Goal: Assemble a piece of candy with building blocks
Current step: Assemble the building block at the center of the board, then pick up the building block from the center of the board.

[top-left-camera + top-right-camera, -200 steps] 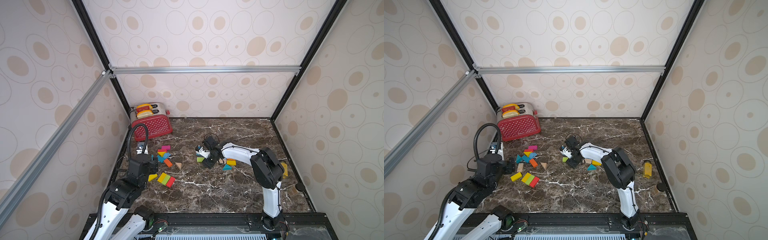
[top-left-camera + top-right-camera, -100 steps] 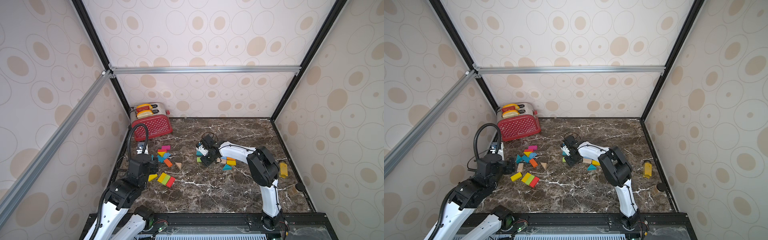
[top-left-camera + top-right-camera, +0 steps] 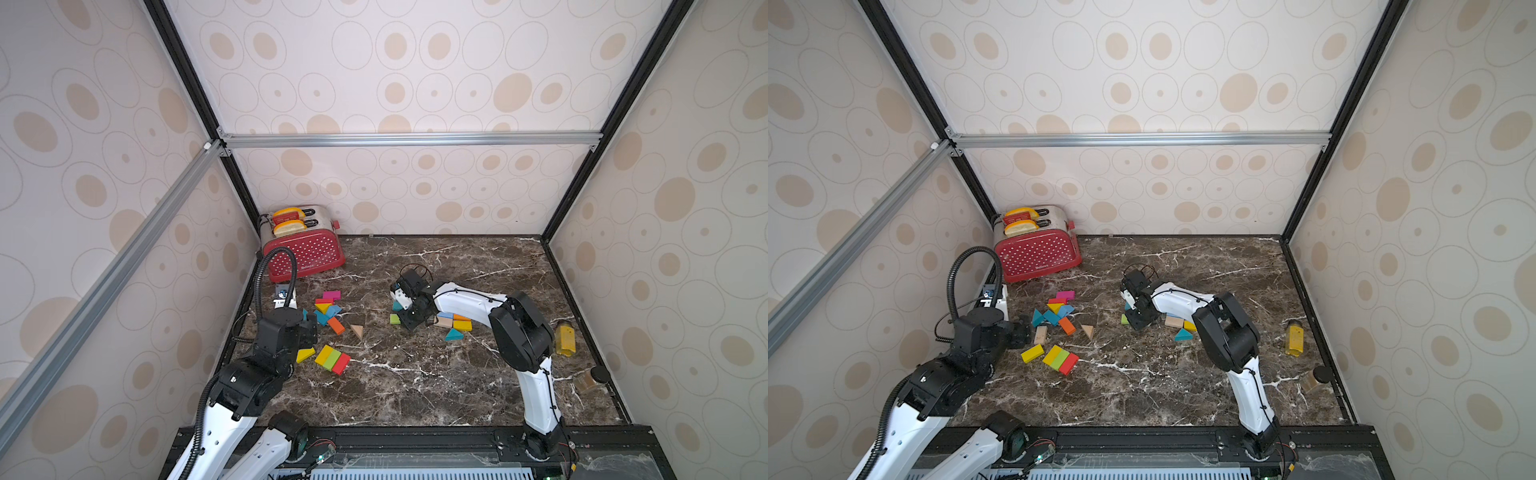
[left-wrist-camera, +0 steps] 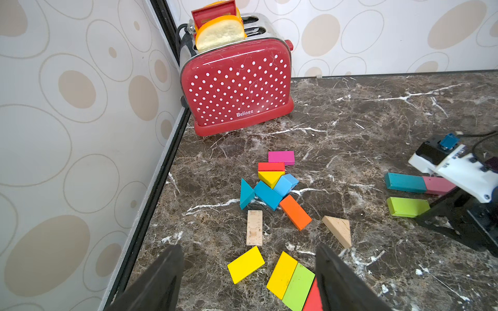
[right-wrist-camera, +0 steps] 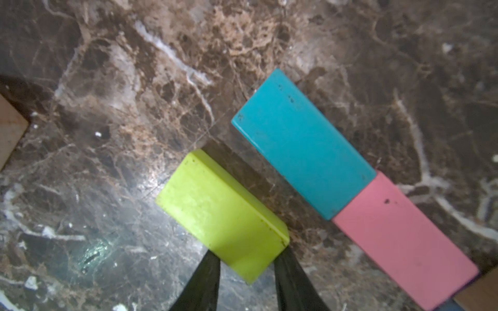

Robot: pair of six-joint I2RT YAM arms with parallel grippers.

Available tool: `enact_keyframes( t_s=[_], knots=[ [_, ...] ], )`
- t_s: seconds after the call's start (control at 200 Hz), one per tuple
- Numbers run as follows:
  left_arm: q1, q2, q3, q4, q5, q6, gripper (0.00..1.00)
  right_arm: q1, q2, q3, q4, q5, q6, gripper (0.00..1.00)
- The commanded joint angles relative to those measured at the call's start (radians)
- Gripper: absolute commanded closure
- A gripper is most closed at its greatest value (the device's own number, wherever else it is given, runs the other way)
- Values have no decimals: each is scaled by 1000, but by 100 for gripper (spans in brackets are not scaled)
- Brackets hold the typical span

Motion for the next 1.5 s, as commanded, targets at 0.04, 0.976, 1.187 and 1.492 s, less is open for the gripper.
enact_keyframes(
  t_s=[0.04, 0.976, 1.187, 1.492],
  knots=[
    [7, -6, 4, 11, 0, 8, 22, 6, 26, 14, -54, 22, 29, 63],
    [1, 598, -88, 234, 154, -387, 34, -91, -498, -458, 223, -105, -31, 54],
    [15, 808, -19, 246, 104, -460, 34, -91, -522, -480, 217, -95, -43, 54],
    [23, 955, 55, 293, 76, -519, 36, -91, -523, -510, 237, -116, -34, 54]
  ],
)
